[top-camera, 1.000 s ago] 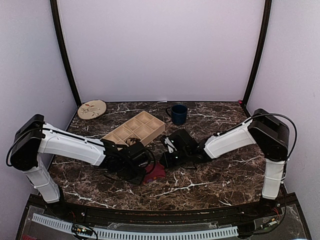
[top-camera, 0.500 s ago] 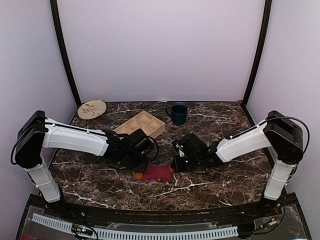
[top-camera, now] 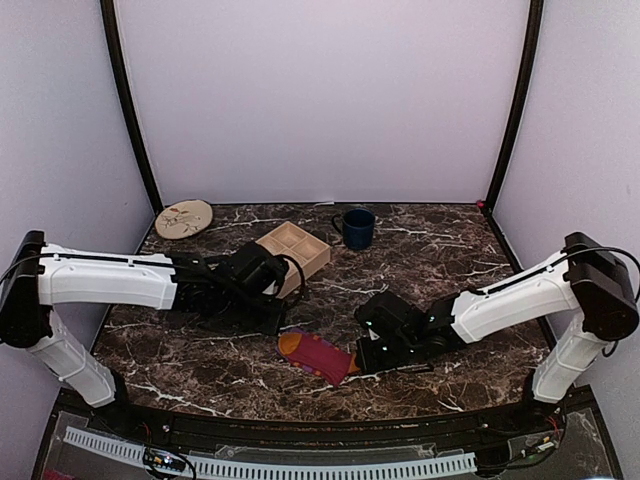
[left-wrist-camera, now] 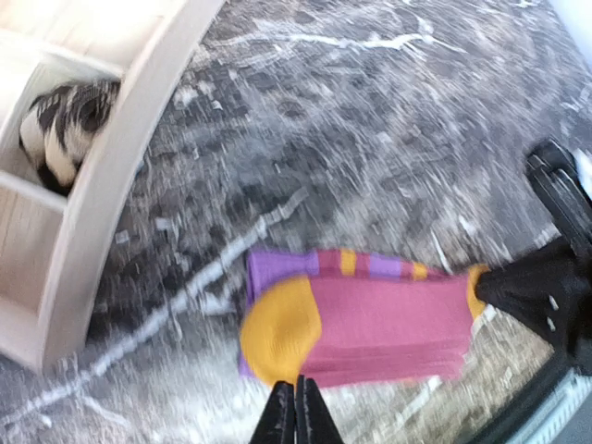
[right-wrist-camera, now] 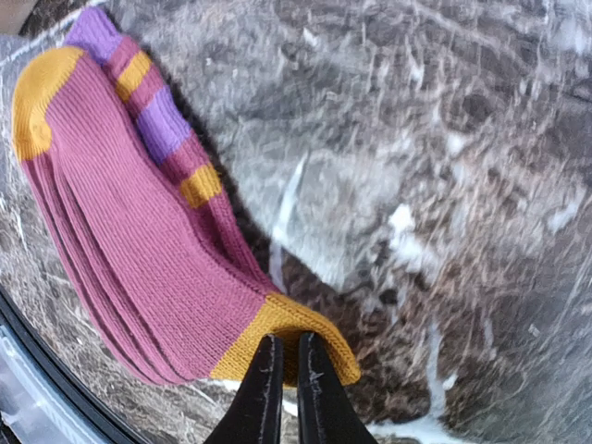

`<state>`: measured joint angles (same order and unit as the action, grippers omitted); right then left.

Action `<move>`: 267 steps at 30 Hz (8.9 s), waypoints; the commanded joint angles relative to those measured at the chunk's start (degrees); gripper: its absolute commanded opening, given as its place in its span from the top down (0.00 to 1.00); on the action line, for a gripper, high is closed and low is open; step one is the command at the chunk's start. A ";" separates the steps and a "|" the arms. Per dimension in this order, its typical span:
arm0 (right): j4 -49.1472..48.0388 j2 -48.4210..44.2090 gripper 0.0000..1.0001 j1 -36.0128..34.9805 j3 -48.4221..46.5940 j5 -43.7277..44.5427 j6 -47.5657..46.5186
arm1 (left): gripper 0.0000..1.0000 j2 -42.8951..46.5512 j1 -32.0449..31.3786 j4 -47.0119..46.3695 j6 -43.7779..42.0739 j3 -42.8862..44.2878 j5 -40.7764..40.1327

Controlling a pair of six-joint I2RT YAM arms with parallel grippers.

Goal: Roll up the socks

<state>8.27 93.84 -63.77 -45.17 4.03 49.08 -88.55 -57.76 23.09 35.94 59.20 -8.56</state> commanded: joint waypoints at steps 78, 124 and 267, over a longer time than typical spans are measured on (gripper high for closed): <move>2.01 -12.12 0.53 -11.41 0.24 10.66 -24.04 | 0.99 1.92 7.57 -18.03 -7.95 -3.92 2.73; 6.50 10.06 0.56 -16.74 -11.82 23.46 -24.30 | 0.09 37.51 7.66 -24.74 -14.05 -25.17 -1.69; -29.44 0.99 1.00 20.61 15.15 -57.37 7.49 | 0.57 -16.19 -6.61 -35.65 -54.15 -5.66 23.29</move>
<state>-22.06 95.64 -43.72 -29.76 -52.05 57.91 -103.90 -64.05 -13.21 -17.52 51.57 13.72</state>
